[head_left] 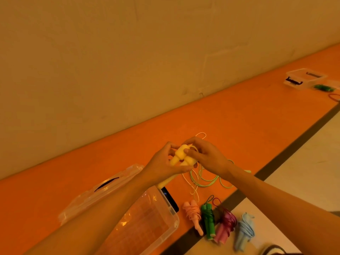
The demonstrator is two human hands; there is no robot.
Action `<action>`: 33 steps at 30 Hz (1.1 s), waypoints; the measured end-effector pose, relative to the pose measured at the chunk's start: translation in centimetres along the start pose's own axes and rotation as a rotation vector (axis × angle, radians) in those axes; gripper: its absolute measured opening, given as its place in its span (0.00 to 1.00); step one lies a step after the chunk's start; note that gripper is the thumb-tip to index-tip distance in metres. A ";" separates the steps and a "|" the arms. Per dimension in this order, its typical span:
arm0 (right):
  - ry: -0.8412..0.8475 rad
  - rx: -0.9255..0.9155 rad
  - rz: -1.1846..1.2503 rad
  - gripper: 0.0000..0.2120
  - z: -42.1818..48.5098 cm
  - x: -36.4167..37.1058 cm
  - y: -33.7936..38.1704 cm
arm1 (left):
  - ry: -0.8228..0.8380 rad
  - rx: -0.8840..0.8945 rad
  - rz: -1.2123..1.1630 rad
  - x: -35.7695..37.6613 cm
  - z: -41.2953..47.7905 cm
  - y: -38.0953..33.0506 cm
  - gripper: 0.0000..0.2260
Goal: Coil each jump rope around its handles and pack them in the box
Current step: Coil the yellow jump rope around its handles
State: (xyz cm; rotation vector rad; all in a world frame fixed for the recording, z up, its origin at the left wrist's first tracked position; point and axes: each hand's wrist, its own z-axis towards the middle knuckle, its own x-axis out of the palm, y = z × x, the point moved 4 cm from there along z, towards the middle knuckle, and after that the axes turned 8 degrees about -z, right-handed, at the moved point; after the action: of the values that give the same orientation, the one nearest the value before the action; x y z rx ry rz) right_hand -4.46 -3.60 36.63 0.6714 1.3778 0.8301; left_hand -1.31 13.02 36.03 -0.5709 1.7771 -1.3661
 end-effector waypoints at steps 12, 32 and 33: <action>0.111 -0.047 -0.152 0.08 1.8 -2.7 3.1 | -0.104 0.047 0.505 -6.7 -4.0 -1.4 0.26; 0.339 -0.084 -0.964 0.32 10.0 -12.6 11.5 | -0.129 0.157 0.373 -9.6 -4.4 -2.9 0.24; 0.344 -0.100 -0.827 0.30 7.9 -10.1 11.0 | -0.120 0.168 0.371 -8.7 -4.2 -2.9 0.25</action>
State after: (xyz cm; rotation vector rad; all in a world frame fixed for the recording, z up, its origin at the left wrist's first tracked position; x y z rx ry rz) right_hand 2.08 -5.28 52.14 -0.1557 1.7154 0.3400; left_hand -0.05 21.12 41.91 -0.2129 1.5598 -1.1803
